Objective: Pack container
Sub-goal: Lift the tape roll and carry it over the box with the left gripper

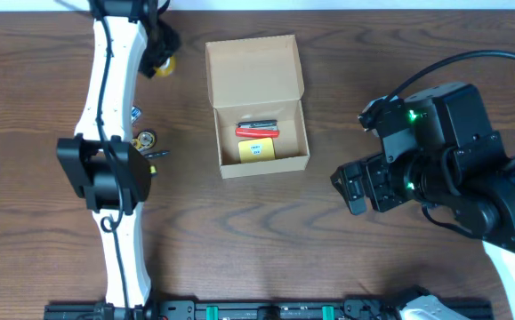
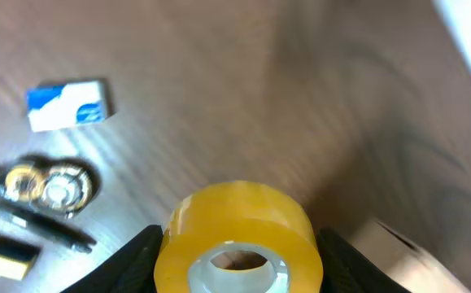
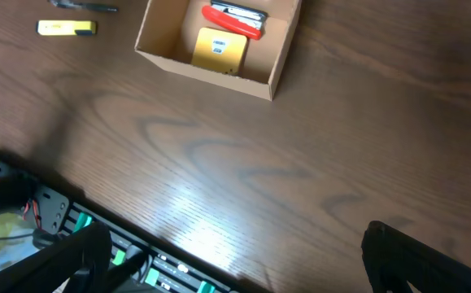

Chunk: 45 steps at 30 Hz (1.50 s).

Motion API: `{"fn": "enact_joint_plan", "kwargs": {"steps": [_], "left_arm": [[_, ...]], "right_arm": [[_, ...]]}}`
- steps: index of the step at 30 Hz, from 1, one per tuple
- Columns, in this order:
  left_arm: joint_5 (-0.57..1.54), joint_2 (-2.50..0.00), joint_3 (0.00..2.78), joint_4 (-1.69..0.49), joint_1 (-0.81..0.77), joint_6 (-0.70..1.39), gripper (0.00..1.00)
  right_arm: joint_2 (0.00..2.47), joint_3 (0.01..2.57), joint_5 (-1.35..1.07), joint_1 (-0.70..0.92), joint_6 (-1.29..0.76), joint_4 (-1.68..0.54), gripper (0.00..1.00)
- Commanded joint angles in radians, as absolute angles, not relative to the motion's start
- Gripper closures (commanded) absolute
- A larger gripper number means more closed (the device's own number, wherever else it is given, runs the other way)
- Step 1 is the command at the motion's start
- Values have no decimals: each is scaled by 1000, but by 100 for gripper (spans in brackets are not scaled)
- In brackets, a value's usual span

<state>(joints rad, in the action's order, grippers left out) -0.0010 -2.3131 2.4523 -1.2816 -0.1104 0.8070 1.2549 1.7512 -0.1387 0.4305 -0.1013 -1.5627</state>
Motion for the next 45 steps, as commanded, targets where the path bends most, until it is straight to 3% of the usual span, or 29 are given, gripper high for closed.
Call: {"fn": "enact_joint_plan", "kwargs": {"steps": [1, 8, 15, 45], "left_arm": [[-18, -2274, 2536, -1306, -156, 614, 94], [197, -2274, 2566, -1396, -244, 289, 94], [230, -2274, 2566, -1514, -334, 49, 94], [307, -2487, 2553, -1443, -496, -392, 94]], "right_arm": [[1256, 1753, -135, 425, -89, -1564, 1], [1256, 1753, -135, 425, -88, -1564, 1], [1256, 1753, -135, 425, -88, -1564, 1], [1256, 1753, -135, 425, -88, -1564, 1]]}}
